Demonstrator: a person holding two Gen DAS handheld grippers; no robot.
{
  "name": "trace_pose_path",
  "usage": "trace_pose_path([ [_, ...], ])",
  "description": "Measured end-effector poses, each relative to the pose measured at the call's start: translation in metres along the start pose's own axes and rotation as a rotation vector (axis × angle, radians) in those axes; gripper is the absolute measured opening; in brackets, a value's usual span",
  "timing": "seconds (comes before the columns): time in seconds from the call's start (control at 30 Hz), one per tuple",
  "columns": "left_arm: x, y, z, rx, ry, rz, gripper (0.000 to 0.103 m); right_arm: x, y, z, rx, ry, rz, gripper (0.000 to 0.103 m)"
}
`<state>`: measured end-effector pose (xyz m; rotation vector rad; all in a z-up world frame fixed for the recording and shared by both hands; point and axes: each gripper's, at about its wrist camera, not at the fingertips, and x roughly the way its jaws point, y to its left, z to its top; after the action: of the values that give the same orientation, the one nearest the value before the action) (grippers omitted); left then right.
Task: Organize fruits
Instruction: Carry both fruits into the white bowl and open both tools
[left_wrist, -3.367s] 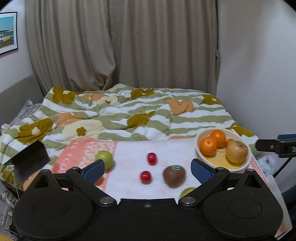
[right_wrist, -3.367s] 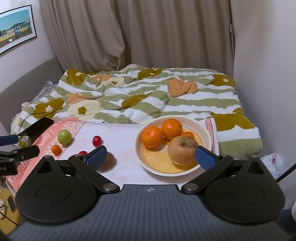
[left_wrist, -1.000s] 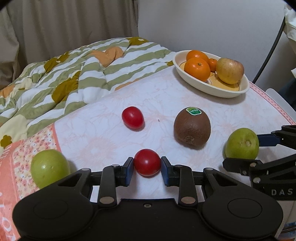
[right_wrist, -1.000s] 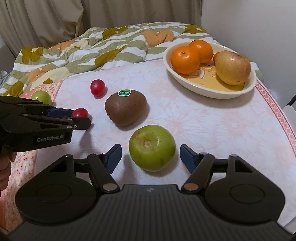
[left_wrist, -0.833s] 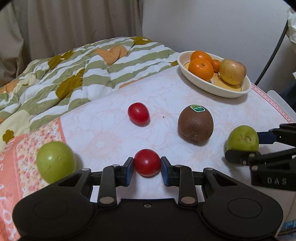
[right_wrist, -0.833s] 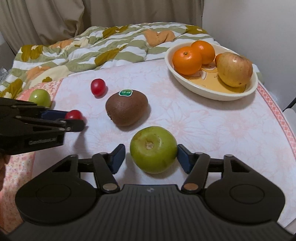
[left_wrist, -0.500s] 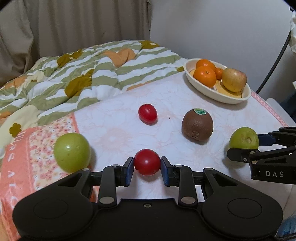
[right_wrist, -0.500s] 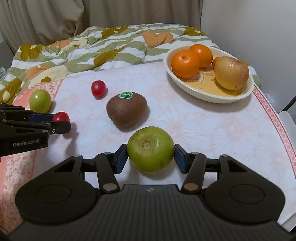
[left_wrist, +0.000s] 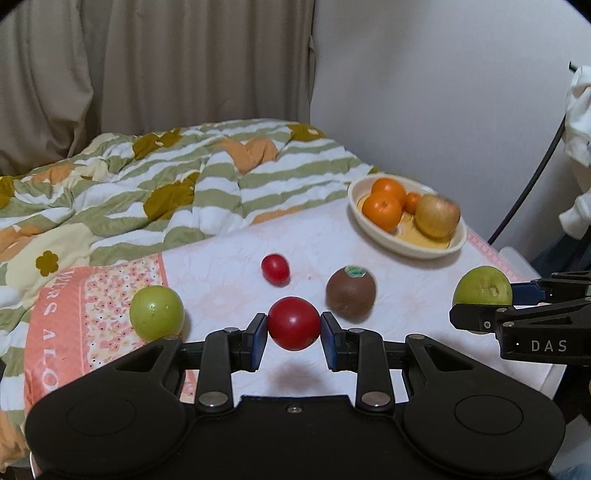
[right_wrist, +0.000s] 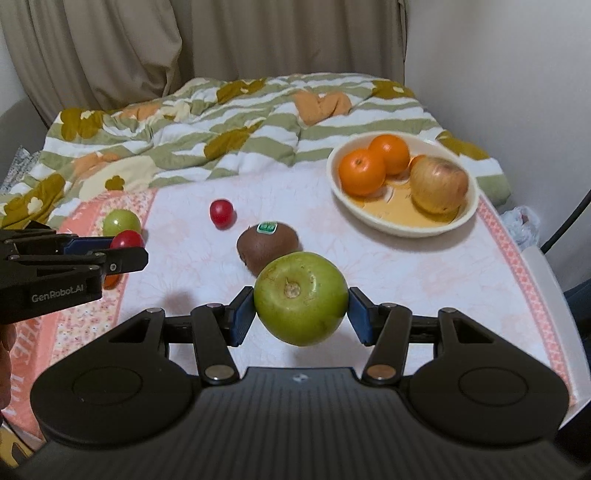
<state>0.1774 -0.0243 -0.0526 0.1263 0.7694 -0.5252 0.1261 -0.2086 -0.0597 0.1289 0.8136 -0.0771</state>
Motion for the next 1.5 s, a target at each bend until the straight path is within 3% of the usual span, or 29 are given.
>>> trace_pose_path([
  [0.23, -0.015, -0.031, 0.011, -0.051, -0.045, 0.037, 0.034, -0.022, -0.037, 0.012, -0.008, -0.033, 0.032, 0.069],
  [0.57, -0.005, -0.099, 0.043, -0.119, -0.099, 0.134, 0.034, -0.03, -0.119, 0.045, -0.081, -0.054, 0.125, 0.069],
  [1.0, 0.056, -0.166, 0.092, -0.149, -0.106, 0.168, 0.034, -0.002, -0.203, 0.104, -0.153, -0.101, 0.186, 0.069],
  [1.5, 0.162, -0.174, 0.132, -0.046, 0.009, 0.106, 0.034, 0.08, -0.241, 0.142, -0.056, -0.05, 0.139, 0.069],
])
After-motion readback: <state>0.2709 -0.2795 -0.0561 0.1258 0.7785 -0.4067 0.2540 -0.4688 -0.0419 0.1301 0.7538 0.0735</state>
